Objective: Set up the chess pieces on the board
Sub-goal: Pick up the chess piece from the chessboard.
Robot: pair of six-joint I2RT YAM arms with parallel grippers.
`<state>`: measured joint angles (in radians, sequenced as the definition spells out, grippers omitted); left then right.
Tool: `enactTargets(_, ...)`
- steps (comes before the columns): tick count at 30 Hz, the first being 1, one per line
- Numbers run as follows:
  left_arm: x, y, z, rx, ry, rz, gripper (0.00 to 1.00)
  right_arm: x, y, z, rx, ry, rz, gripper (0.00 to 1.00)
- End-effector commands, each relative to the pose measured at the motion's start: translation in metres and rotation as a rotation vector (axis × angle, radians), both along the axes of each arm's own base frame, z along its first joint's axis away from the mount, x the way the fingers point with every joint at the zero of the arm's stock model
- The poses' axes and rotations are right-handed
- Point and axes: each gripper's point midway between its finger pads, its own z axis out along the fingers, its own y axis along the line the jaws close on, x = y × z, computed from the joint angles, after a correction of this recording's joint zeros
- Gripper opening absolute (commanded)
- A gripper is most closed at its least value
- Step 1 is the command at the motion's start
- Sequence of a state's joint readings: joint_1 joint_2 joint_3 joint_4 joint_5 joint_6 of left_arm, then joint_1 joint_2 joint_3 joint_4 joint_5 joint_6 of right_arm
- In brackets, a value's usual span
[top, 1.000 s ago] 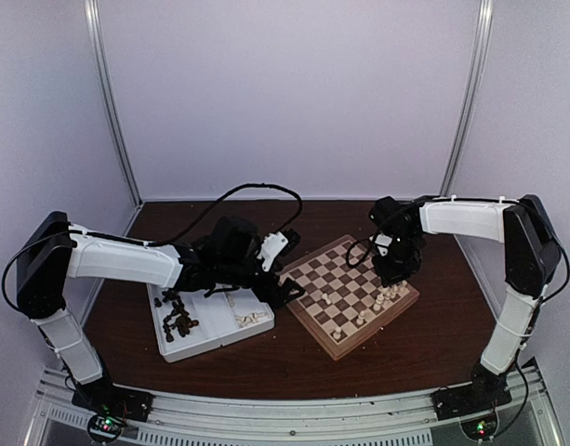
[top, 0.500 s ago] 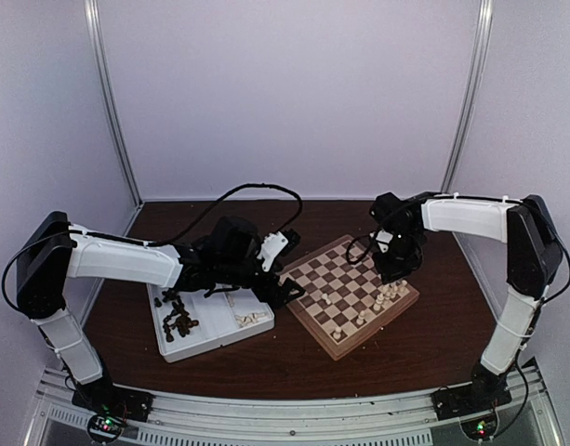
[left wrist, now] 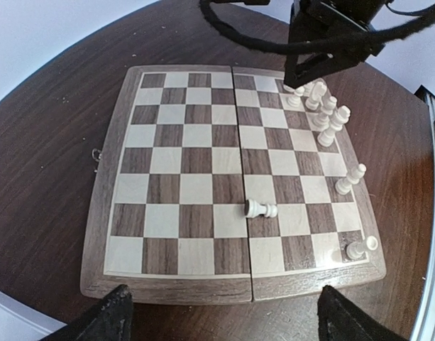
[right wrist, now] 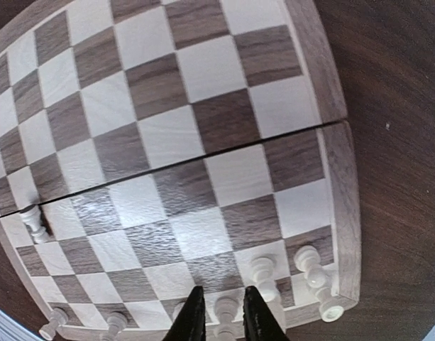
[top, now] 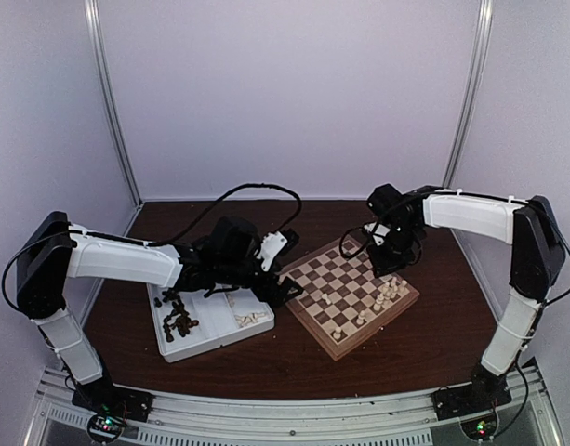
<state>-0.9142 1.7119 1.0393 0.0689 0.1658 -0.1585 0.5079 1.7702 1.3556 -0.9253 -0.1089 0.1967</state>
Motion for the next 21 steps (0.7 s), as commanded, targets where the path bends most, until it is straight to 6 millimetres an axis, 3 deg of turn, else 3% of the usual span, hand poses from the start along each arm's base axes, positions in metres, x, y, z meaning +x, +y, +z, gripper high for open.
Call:
enactTargets(1, 0.016, 0.008, 0.015, -0.055, -0.021, 0.070, 0.89, -0.004, 0.044, 0.029, 0.132, -0.065, 0.101, 0.21)
enactTargets(15, 0.019, 0.042, 0.021, -0.085, -0.039, 0.147, 0.89, -0.026, 0.127, 0.013, 0.239, -0.078, 0.248, 0.25)
enactTargets(21, 0.018, 0.050, 0.023, -0.094, -0.048, 0.160, 0.89, -0.034, 0.136, -0.003, 0.189, -0.110, 0.310, 0.28)
